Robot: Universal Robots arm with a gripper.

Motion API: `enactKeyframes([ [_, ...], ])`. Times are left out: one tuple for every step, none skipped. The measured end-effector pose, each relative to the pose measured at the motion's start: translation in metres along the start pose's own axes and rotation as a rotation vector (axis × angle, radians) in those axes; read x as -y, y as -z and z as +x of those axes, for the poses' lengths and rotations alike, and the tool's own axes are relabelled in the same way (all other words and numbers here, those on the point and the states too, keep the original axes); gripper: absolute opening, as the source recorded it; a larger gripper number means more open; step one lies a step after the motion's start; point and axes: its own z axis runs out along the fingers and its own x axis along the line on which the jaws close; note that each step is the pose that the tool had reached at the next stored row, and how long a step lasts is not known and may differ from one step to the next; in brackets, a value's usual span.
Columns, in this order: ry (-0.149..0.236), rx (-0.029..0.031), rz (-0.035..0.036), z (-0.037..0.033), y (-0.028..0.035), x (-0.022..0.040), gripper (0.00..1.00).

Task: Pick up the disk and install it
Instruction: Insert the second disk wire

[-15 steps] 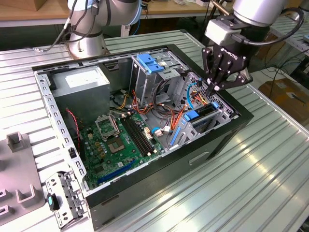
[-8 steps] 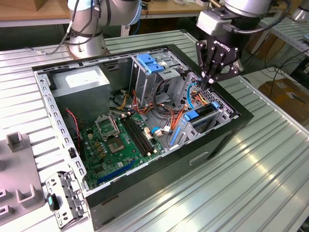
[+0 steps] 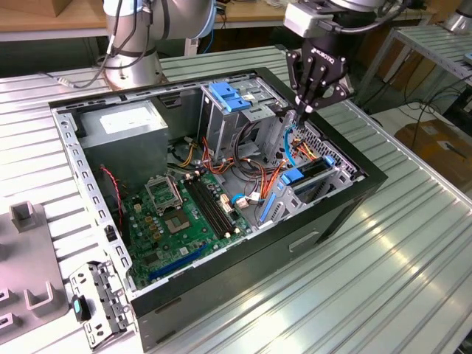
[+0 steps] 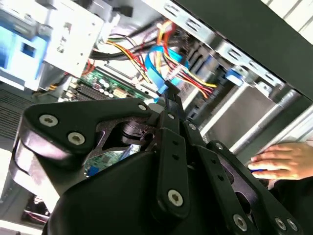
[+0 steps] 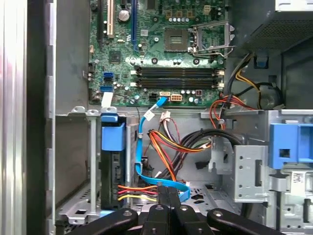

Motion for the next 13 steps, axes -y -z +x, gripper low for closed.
enactKeyframes([
  [0.0, -0.0035, -0.0009, -0.0037, 0.0003, 0.0005, 0.11],
  [0.0, -0.0069, -0.0018, -0.0062, 0.0005, 0.0008, 0.11],
  [0.0, -0.0106, -0.003, -0.0088, 0.0007, 0.0012, 0.11],
  [0.0, -0.0146, -0.0043, -0.0101, 0.0007, 0.0014, 0.11],
  [0.0, -0.0219, -0.005, -0.0106, 0.0007, 0.0014, 0.11],
  [0.0, -0.0299, -0.0052, -0.0106, 0.0005, 0.0014, 0.11],
  [0.0, -0.0446, -0.0053, -0.0106, 0.0005, 0.0015, 0.11],
  [0.0, -0.0543, -0.0055, -0.0106, 0.0004, 0.0015, 0.11],
  [0.0, -0.0637, -0.0056, -0.0107, 0.0001, 0.0015, 0.11],
  [0.0, -0.0763, -0.0058, -0.011, -0.0003, 0.0016, 0.11],
  [0.0, -0.0823, -0.0059, -0.0111, -0.0003, 0.0017, 0.11],
  [0.0, -0.0877, -0.0059, -0.0113, -0.0002, 0.0017, 0.17],
  [-0.001, -0.0924, -0.006, -0.0115, -0.0002, 0.0018, 0.17],
])
